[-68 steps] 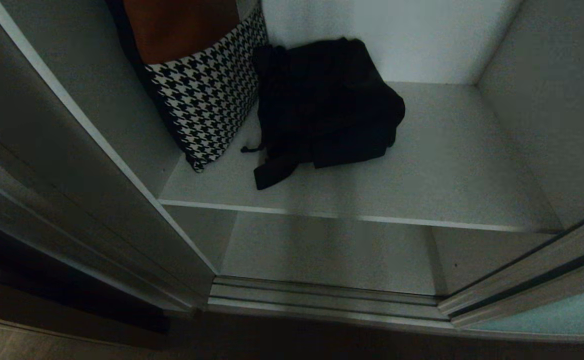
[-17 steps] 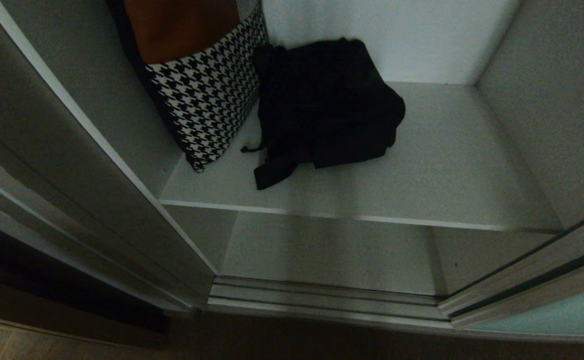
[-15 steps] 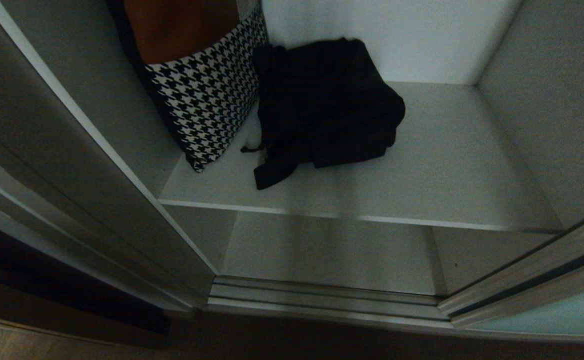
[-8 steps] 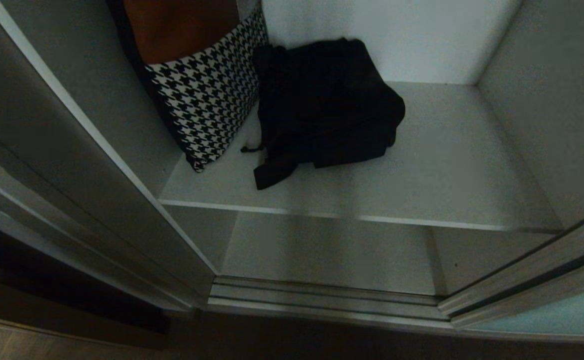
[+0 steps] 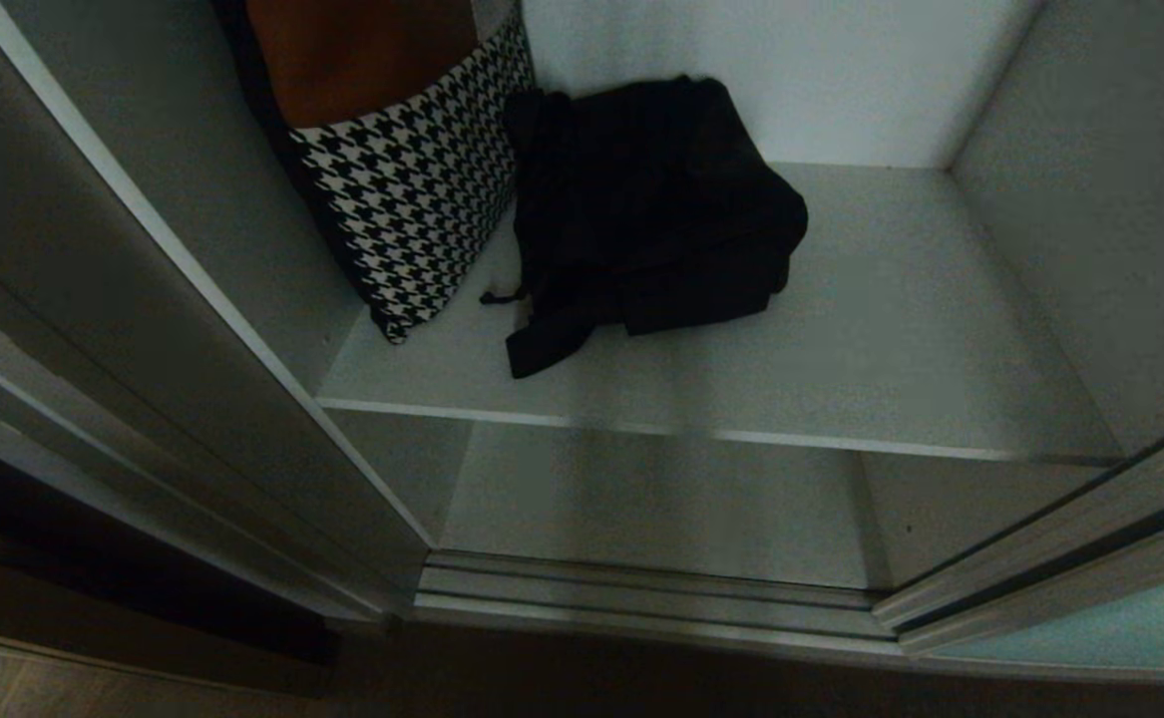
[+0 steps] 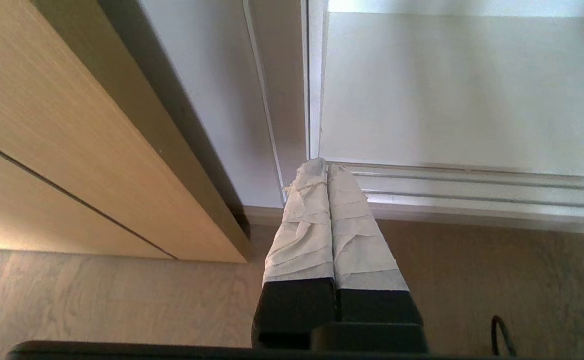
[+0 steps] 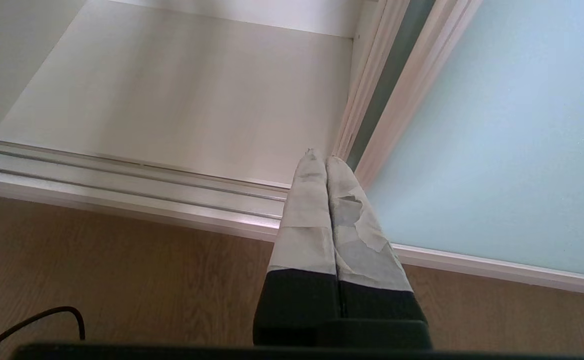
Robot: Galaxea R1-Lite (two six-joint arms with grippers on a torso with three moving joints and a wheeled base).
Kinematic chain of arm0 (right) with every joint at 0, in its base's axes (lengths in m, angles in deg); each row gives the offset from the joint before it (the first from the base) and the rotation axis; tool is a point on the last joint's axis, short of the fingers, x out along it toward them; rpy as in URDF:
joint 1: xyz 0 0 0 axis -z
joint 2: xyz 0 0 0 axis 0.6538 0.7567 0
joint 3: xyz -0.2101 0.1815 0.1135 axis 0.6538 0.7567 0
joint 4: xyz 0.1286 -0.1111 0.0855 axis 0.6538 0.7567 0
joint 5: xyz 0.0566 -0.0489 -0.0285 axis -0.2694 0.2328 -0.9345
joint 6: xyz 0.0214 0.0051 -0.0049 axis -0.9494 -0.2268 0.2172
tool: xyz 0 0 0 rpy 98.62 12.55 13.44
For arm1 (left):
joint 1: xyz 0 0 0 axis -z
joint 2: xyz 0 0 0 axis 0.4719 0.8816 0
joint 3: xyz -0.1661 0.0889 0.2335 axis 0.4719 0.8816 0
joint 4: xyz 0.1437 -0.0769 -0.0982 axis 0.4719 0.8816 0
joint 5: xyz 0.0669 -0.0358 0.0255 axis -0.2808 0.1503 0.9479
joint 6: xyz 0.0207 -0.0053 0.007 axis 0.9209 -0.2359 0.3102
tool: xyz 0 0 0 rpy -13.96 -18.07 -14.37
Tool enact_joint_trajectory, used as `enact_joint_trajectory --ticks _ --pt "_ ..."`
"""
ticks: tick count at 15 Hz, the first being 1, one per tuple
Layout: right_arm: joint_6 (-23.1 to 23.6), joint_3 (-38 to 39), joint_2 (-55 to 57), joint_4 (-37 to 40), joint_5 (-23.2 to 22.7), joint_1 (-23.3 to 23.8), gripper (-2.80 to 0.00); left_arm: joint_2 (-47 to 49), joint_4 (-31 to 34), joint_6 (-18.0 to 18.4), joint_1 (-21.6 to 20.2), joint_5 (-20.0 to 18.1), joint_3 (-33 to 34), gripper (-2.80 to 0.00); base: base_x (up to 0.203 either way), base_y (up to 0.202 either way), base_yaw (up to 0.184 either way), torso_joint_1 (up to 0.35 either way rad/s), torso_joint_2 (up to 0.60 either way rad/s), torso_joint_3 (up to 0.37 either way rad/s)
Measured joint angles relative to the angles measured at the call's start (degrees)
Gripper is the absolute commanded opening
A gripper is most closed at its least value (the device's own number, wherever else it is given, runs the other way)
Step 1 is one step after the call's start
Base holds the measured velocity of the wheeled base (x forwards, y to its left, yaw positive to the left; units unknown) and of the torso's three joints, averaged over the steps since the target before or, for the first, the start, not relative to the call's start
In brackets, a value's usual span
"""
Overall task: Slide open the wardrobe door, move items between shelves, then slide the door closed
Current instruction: Close the door
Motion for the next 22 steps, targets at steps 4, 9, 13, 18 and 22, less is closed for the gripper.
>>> enact_joint_trajectory --ticks 4,9,13,18,22 --pt "-0.06 0.01 0.02 -0.05 0.04 0.01 -2.80 0.02 0.06 0.38 0.00 -0.07 -0.02 -2.80 0.000 0.000 0.000 0.000 0.00 0.000" --pt "-0.17 0.01 0.00 0.00 -0.13 0.05 -2.80 0.02 0.01 -0.56 0.02 0.77 -0.02 -2.80 -0.090 0.000 0.001 -0.001 0.00 0.000" --pt "-0.46 0.01 0.00 0.00 0.02 0.04 -2.80 0.04 -0.07 -1.81 0.00 0.92 0.00 -2.80 -0.196 0.000 -0.001 0.000 0.00 0.001" --pt "-0.46 0.01 0.00 0.00 0.00 0.04 -2.80 0.04 -0.07 -2.92 0.00 0.92 -0.05 -2.80 -0.157 0.000 0.001 0.005 0.00 0.001" --pt "-0.35 0.01 0.02 -0.05 -0.12 0.01 -2.80 0.04 -0.09 -2.91 0.02 0.92 -0.05 -2.80 0.000 0.000 0.000 0.000 0.00 0.000"
